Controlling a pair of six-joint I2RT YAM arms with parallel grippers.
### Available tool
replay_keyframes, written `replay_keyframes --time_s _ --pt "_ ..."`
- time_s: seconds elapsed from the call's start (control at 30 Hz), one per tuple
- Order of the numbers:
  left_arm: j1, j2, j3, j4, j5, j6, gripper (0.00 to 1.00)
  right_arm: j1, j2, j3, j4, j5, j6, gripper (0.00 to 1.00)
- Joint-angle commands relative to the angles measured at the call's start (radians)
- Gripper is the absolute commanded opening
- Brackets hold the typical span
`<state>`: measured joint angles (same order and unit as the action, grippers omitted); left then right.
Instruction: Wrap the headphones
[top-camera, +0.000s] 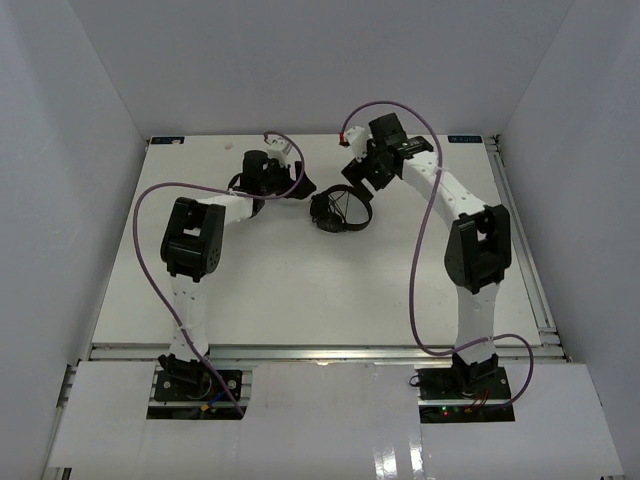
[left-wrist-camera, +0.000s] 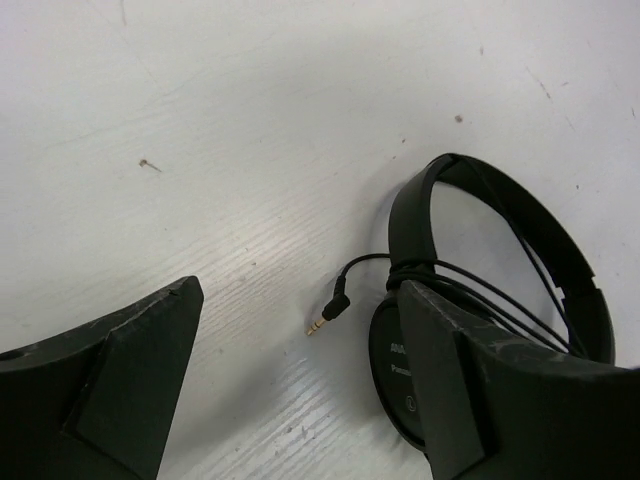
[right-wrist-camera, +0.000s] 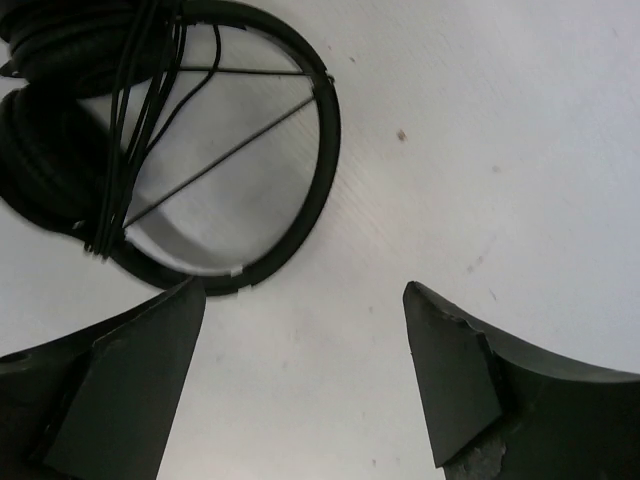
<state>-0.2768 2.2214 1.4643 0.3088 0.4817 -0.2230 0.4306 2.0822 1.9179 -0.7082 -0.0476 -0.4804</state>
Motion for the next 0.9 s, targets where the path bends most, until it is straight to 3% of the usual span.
replay_keyframes --time_s 0.0,0.2,0.27,0.4,0.5,0.7,0.87 --pt "0.010 -0.198 0.016 -0.068 -0.122 0.068 0.98 -0.069 -0.242 -0.121 0.052 -0.105 0.080 0.95" --pt "0.013 -0.424 -0.076 -0.147 -0.299 0.127 0.98 -0.154 -0.562 -0.426 0.188 -0.152 0.216 0.90" --pt "0.018 -0.587 -0.204 -0.125 -0.307 0.118 0.98 -0.162 -0.726 -0.543 0.283 -0.097 0.284 0.90" --pt "0.018 -0.862 -0.354 -0.256 -0.180 0.046 0.98 -0.162 -0.996 -0.777 0.394 0.043 0.368 0.90" --pt "0.019 -1.093 -0.533 -0.295 -0.072 -0.050 0.98 -0.164 -1.136 -0.859 0.434 0.105 0.396 0.90" --pt "0.022 -1.561 -0.785 -0.424 -0.096 -0.128 0.98 -0.169 -1.243 -0.896 0.387 0.121 0.438 0.90" --pt "0.021 -1.756 -0.833 -0.505 -0.102 -0.124 0.98 -0.176 -1.281 -0.964 0.425 0.131 0.415 0.90"
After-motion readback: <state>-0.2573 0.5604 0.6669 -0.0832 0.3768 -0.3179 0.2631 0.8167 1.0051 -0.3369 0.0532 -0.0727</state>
